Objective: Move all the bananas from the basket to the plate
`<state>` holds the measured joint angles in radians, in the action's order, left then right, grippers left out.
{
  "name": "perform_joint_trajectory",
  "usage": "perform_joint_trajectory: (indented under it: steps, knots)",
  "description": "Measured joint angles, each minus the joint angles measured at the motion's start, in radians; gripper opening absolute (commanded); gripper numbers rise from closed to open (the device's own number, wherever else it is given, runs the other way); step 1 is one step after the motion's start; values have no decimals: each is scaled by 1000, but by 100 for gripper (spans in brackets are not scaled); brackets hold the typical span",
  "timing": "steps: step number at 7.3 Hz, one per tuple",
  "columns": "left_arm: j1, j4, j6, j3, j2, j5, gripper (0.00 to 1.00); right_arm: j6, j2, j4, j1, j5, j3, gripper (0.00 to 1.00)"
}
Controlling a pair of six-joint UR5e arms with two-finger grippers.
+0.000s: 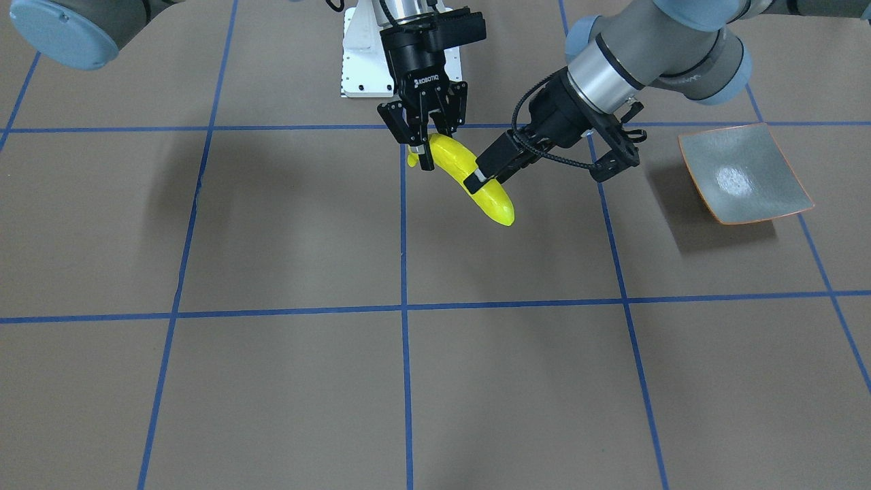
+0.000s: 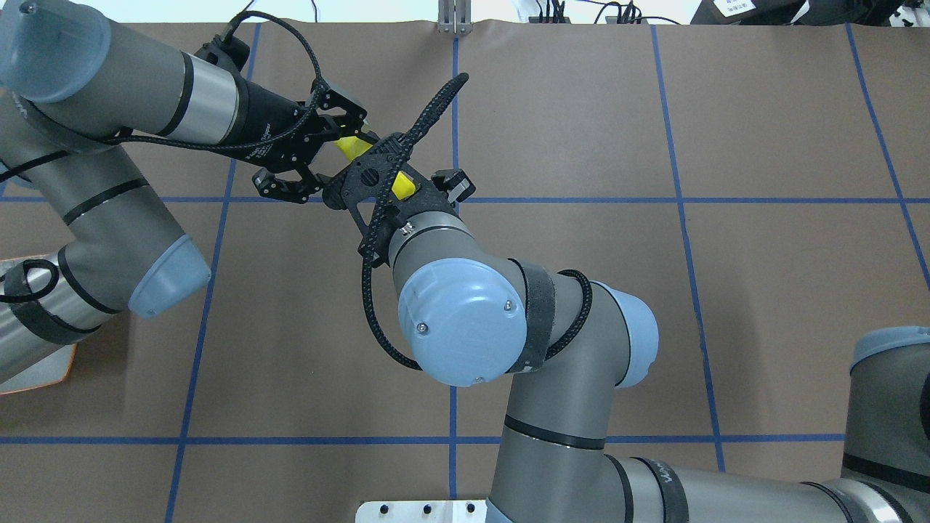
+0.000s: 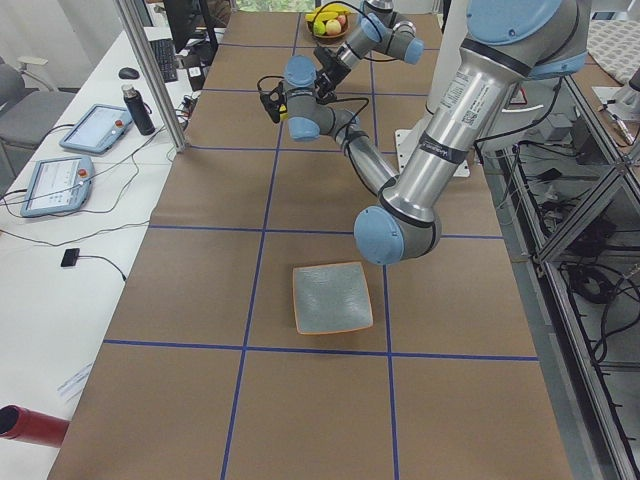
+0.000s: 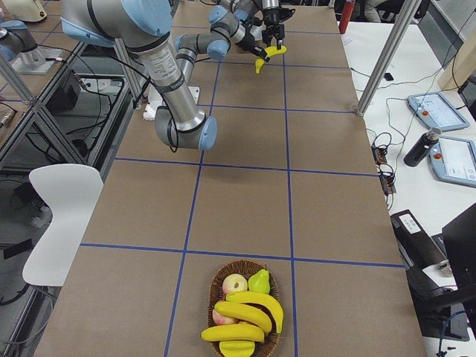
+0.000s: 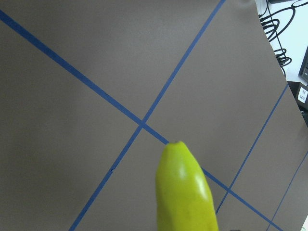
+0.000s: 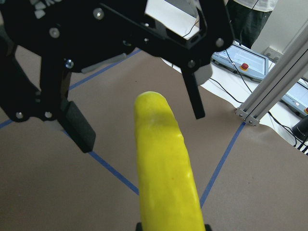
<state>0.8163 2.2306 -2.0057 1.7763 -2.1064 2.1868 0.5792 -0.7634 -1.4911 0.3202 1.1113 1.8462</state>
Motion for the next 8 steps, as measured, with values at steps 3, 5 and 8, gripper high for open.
perform_joint_trajectory:
  steps: [3,5,8]
  knots:
    - [-3,5,4,0,0,2,0,-2,-3,41,1,-2,-2,99]
    - [-2,11,4,3,4,1,0,11,-9,89,0,1,-1,99]
    - [25,11,23,8,43,7,0,104,-22,115,53,79,6,99]
